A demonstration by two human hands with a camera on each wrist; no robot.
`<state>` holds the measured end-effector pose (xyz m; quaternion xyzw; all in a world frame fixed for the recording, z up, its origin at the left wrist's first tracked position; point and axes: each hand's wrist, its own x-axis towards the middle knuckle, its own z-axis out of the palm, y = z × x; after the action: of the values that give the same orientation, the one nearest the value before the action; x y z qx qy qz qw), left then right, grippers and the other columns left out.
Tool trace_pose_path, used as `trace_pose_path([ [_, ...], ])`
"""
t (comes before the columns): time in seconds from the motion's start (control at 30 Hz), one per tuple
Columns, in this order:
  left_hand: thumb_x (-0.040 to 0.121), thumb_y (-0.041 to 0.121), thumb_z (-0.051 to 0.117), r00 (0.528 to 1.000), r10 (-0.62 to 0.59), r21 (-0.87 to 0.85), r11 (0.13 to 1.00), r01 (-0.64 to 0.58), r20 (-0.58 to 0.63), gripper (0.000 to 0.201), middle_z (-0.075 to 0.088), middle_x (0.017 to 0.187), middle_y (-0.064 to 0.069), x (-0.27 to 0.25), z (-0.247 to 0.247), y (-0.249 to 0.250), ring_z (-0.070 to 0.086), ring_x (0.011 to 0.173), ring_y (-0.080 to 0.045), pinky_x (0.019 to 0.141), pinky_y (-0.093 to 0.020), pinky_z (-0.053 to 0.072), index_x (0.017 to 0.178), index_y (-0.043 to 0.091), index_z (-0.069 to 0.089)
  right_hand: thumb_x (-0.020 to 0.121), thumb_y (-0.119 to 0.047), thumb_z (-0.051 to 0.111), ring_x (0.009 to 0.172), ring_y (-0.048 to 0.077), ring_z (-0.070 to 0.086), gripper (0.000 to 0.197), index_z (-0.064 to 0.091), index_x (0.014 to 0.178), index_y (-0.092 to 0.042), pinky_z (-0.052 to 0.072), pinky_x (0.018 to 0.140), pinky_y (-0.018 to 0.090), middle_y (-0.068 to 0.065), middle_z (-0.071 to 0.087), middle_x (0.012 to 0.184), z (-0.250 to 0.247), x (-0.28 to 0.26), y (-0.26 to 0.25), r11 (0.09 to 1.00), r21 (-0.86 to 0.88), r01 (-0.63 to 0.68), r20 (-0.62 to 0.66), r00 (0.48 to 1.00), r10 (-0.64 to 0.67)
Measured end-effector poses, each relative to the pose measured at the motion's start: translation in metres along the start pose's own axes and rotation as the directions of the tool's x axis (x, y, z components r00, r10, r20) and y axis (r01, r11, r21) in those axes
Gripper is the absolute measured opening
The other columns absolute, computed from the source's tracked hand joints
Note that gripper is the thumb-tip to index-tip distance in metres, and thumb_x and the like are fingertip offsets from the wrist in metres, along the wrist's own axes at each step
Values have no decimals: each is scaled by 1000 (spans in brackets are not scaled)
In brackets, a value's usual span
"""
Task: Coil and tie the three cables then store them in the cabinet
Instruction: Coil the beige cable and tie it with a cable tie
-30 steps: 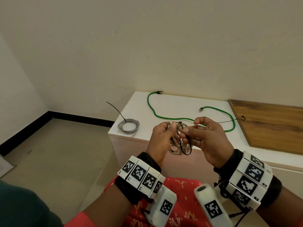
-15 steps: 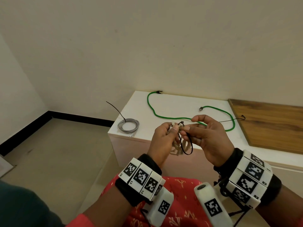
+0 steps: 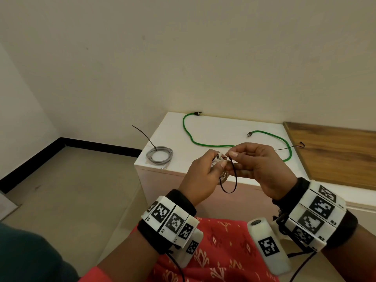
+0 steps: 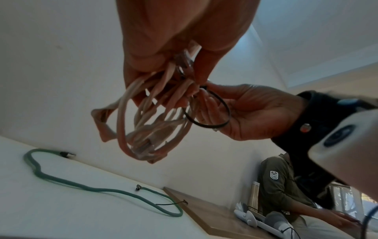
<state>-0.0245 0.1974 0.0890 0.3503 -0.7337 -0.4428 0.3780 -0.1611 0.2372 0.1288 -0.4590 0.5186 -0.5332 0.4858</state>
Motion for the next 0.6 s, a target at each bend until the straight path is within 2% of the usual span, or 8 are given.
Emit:
trace_pose_path([
  [0.07, 93, 18, 45, 1000, 1, 30, 1000, -1, 25, 18, 55, 76, 6, -1, 0, -2, 52, 63, -8, 60, -25, 42, 105, 6, 53, 86, -6, 56, 52, 1, 61, 16, 62, 72, -10, 50, 53, 21, 0, 64, 63, 0, 1, 0, 996, -87, 9, -25, 1000, -12],
  [0.1, 93, 19, 46, 999, 0, 47, 999, -2, 42, 21, 56, 79, 4, -2, 1, -2, 52, 64, -8, 60, -23, 41, 107, 6, 53, 86, -7, 56, 51, -4, 55, 18, 61, 70, -13, 44, 55, 21, -1, 60, 65, -1, 2, -1, 987, -158, 35, -46, 998, -43],
  [0.17, 87, 30, 45, 997, 19, 85, 996, -25, 70, 33, 58, 87, 0, -5, 3, -1, 53, 70, -13, 64, -24, 43, 110, 7, 53, 87, -7, 56, 51, -6, 50, 21, 59, 68, -16, 37, 57, 20, -2, 57, 67, -4, 3, -3, 955, -272, 122, -74, 986, -147],
  [0.23, 81, 35, 41, 996, 36, 98, 994, -45, 85, 41, 58, 87, 0, -5, 3, 3, 53, 72, -13, 66, -25, 43, 109, 9, 53, 88, -3, 52, 57, -4, 55, 24, 56, 69, -17, 42, 55, 16, -4, 63, 69, -5, 3, -5, 922, -324, 214, -68, 966, -248],
  [0.33, 86, 30, 43, 993, 67, 97, 992, -77, 101, 31, 55, 82, 2, -2, 2, 9, 51, 67, -8, 63, -24, 40, 108, 9, 52, 91, -1, 47, 62, 1, 63, 23, 52, 72, -14, 48, 55, 14, -5, 65, 63, -3, 2, -5, 905, -307, 295, -86, 938, -335],
  [0.4, 86, 32, 42, 989, 89, 142, 984, -105, 118, 33, 56, 85, 2, -2, 2, 13, 51, 70, -9, 64, -23, 39, 108, 9, 52, 91, -2, 46, 62, 6, 64, 23, 51, 73, -14, 51, 56, 16, -4, 66, 58, -3, 3, -5, 906, -279, 318, -117, 925, -360],
  [0.47, 82, 36, 39, 984, 112, 173, 976, -135, 136, 39, 56, 85, 2, -4, 3, 16, 50, 72, -11, 65, -24, 38, 106, 9, 52, 91, -3, 47, 62, 6, 63, 22, 51, 74, -15, 51, 56, 17, -3, 64, 61, -5, 4, -6, 901, -308, 306, -114, 928, -355],
  [0.6, 83, 35, 38, 972, 161, 203, 959, -195, 173, 37, 60, 83, -4, -8, 4, 18, 53, 74, -21, 70, -36, 42, 104, 8, 52, 91, -4, 48, 46, 2, 54, 20, 50, 73, -13, 45, 49, 15, 3, 59, 60, -8, 6, -6, 905, -342, 253, -68, 954, -293],
])
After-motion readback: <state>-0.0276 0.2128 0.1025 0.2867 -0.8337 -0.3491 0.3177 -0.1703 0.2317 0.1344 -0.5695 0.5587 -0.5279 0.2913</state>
